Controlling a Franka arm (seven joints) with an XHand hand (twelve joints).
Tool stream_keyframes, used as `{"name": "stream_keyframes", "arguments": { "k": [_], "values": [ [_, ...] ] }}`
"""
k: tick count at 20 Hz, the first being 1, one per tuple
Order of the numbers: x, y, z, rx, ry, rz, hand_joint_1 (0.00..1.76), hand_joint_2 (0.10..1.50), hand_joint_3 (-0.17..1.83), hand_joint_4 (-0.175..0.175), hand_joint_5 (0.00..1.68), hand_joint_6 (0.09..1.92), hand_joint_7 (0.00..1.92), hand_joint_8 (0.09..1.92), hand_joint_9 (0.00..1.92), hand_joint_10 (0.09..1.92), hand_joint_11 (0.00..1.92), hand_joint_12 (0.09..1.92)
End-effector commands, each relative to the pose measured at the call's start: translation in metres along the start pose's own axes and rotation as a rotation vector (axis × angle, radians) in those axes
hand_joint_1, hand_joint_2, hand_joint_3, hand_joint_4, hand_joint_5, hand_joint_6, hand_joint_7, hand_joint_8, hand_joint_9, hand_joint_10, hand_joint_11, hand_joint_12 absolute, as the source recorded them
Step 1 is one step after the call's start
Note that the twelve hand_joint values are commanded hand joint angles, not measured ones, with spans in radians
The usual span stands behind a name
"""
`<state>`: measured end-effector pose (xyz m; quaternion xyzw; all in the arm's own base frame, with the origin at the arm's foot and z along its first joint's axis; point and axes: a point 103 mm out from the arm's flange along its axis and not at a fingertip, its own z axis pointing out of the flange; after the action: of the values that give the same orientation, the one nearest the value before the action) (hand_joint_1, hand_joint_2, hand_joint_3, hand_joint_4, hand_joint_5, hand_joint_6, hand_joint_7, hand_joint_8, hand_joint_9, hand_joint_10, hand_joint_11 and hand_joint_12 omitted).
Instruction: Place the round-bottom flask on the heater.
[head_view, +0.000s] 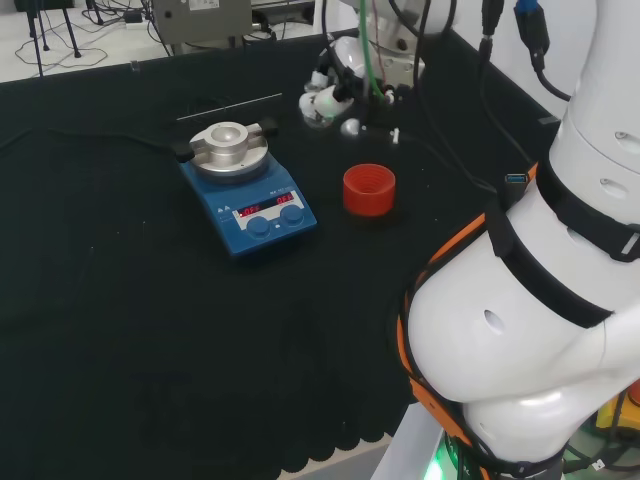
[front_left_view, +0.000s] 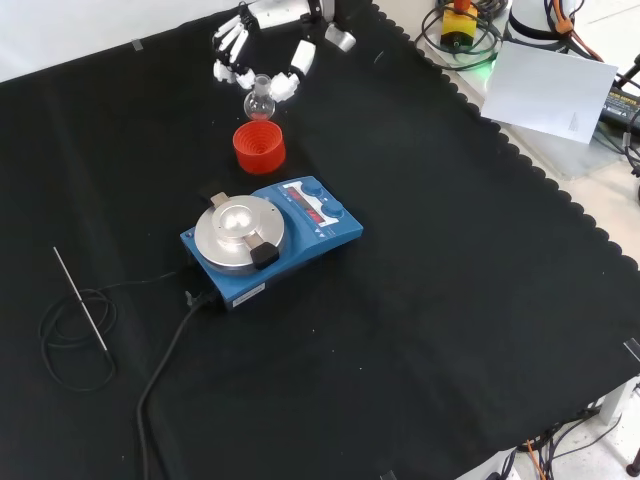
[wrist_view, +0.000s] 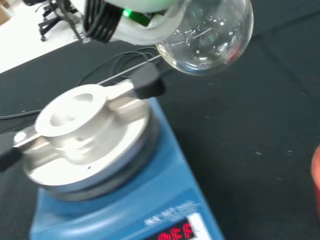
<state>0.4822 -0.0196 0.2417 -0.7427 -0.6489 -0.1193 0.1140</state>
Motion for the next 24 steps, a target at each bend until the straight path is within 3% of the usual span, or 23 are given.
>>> {"name": "stream_keyframes", "arguments": {
  "k": [1,11,24],
  "values": [
    [0.047,0.015,0.01,0.039,-0.009,-0.074,1.07,0.74,0.81,0.027,0.98,1.25,0.53,0.62,0.73,0.59,0.33,1.3],
    [0.085,0.044,0.031,0.082,-0.006,-0.135,1.07,0.74,0.81,0.028,0.98,1.25,0.53,0.62,0.73,0.59,0.33,1.3],
    [0.109,0.07,0.055,0.119,-0.029,-0.193,1.07,0.74,0.82,0.03,0.98,1.26,0.53,0.62,0.73,0.59,0.33,1.3]
  ]
}}
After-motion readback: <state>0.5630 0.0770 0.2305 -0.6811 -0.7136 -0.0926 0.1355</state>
